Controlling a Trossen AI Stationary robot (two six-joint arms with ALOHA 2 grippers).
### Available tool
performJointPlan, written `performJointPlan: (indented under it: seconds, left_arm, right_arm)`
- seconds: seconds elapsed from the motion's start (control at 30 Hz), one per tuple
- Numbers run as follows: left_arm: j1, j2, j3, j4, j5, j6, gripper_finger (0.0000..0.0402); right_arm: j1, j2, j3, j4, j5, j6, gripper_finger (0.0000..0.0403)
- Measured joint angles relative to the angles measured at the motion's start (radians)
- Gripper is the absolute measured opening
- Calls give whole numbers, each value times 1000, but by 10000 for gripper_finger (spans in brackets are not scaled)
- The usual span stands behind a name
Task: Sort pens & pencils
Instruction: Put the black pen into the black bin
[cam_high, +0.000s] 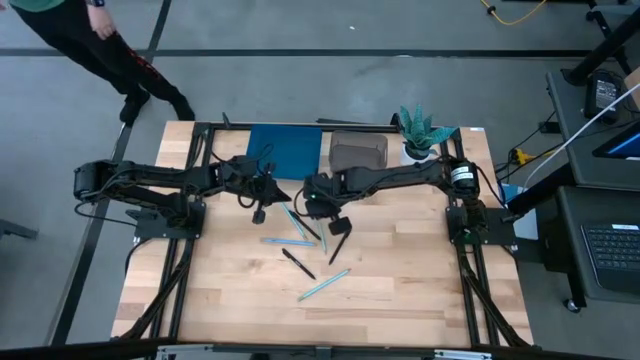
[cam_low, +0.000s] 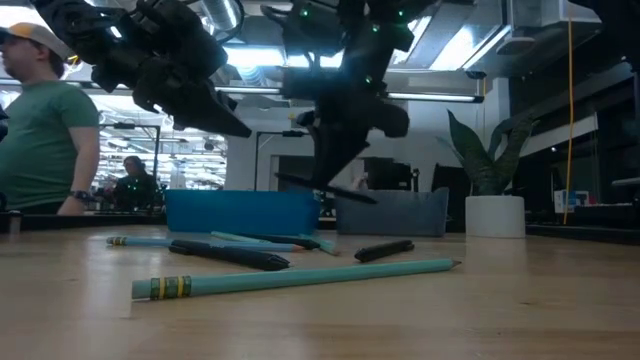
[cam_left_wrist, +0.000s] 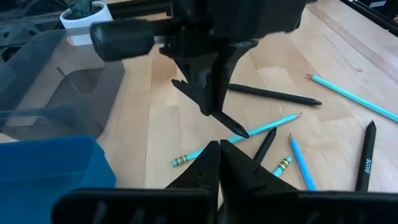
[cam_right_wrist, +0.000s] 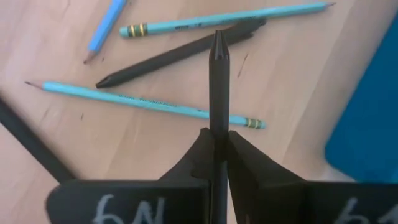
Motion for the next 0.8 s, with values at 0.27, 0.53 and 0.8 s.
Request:
performJointPlan:
  seconds: [0.27, 0.53, 0.8]
  left_arm:
    - [2, -37, 0, 5, -1, 1, 12]
    - [2, -116, 0, -32, -1, 2, 5]
    - [2, -181, 0, -69, -2, 1, 22]
  right_arm:
    - [-12, -13, 85, -106, -2, 75, 27]
    - [-50, -113, 71, -126, -1, 154, 26]
    - [-53, -217, 62, -123, 5, 180, 25]
